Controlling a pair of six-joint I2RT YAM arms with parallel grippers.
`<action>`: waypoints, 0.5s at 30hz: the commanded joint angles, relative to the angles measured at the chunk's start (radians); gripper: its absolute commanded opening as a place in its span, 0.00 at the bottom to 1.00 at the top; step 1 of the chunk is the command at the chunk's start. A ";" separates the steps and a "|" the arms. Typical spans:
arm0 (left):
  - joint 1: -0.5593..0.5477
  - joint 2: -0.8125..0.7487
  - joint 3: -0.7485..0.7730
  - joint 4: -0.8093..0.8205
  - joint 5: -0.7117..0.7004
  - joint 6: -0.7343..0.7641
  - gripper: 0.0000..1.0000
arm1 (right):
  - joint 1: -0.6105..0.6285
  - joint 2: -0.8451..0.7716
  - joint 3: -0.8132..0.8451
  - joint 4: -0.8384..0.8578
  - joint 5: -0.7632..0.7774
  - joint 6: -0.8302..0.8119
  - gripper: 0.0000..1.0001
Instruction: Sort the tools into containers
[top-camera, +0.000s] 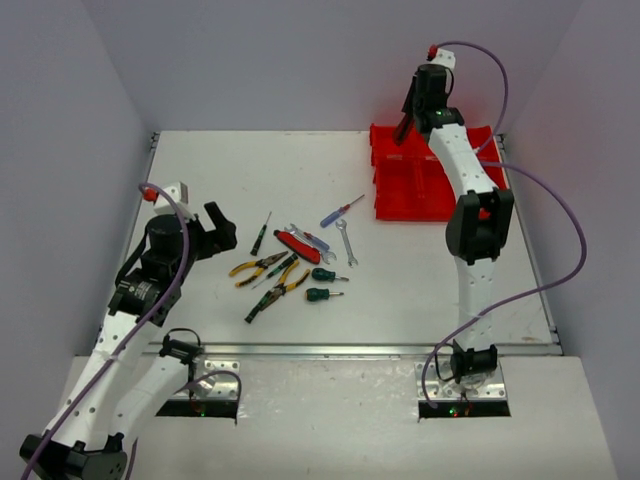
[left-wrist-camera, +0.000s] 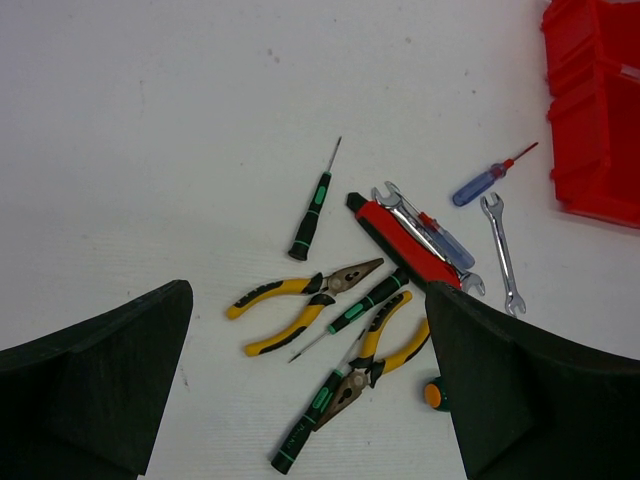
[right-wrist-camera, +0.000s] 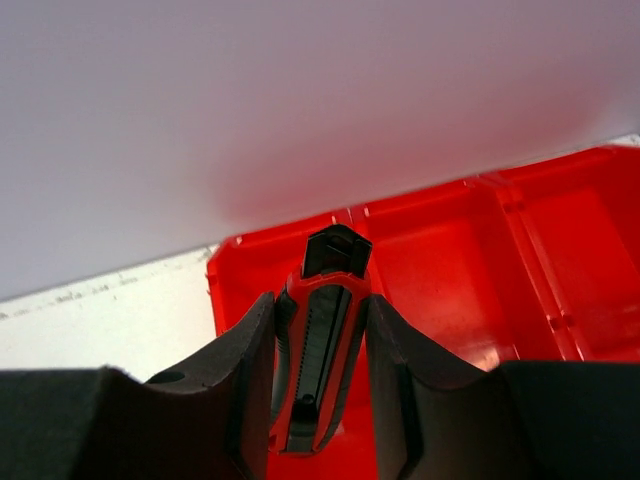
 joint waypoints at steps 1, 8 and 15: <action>-0.009 -0.009 -0.002 0.048 0.012 0.014 1.00 | -0.002 0.002 -0.019 0.235 -0.085 -0.043 0.05; -0.016 -0.023 -0.008 0.049 0.008 0.014 1.00 | 0.007 0.118 0.033 0.344 -0.136 -0.094 0.06; -0.016 -0.039 -0.008 0.049 0.009 0.013 1.00 | 0.024 0.114 -0.058 0.345 -0.133 -0.136 0.11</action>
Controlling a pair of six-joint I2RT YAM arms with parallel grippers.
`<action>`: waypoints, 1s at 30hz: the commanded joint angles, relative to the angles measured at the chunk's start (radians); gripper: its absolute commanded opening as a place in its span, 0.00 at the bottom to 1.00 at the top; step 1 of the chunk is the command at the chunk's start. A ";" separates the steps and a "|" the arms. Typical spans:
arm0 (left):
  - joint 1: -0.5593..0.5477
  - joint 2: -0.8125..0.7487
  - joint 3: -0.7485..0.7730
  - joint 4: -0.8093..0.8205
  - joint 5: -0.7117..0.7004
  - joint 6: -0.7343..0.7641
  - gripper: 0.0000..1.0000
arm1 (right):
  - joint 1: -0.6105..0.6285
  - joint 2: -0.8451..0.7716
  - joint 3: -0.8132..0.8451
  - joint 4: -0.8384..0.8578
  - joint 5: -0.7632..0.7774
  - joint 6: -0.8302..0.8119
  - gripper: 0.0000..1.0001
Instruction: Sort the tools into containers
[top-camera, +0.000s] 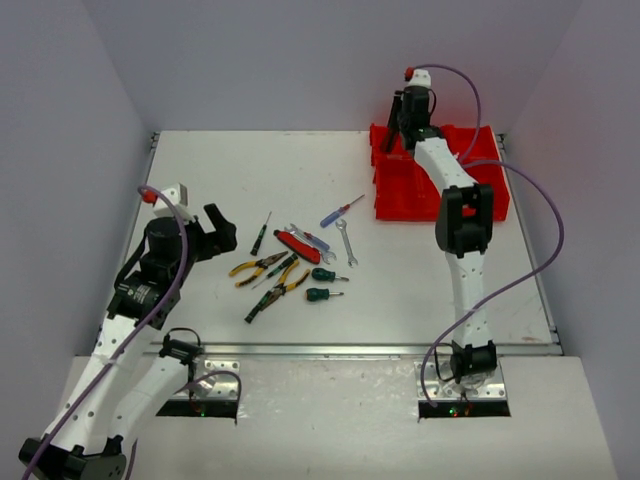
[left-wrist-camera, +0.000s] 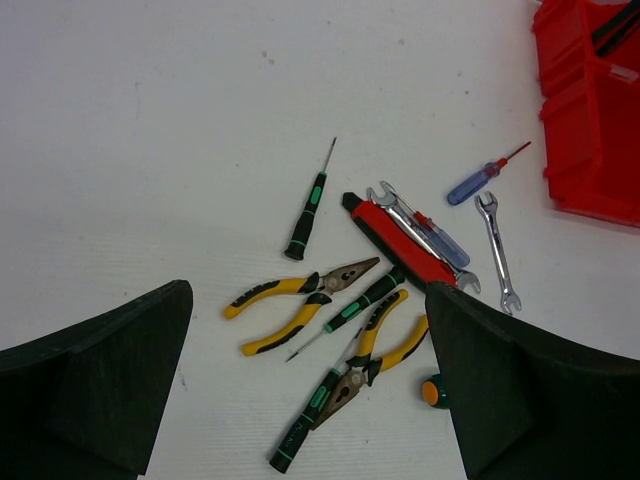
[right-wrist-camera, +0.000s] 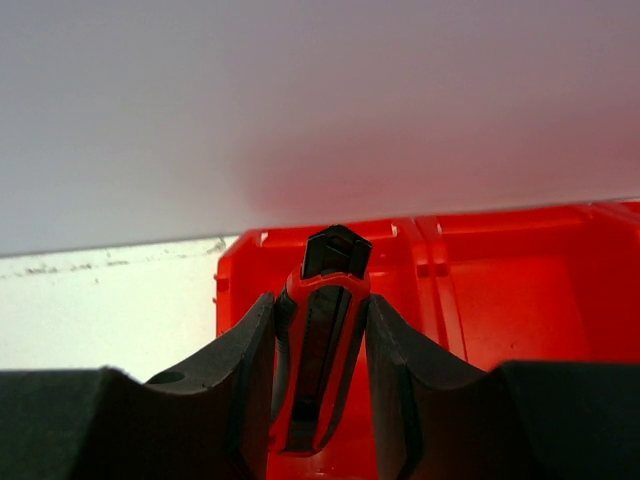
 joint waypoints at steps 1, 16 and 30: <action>-0.009 -0.021 -0.001 0.049 0.006 0.013 1.00 | 0.016 -0.062 -0.069 0.108 -0.008 -0.038 0.13; -0.014 -0.033 0.000 0.049 -0.003 0.013 1.00 | 0.065 -0.264 -0.020 -0.096 0.047 -0.055 0.99; -0.014 -0.089 0.025 -0.005 -0.183 -0.041 1.00 | 0.482 -0.432 -0.249 -0.560 -0.186 -0.170 0.86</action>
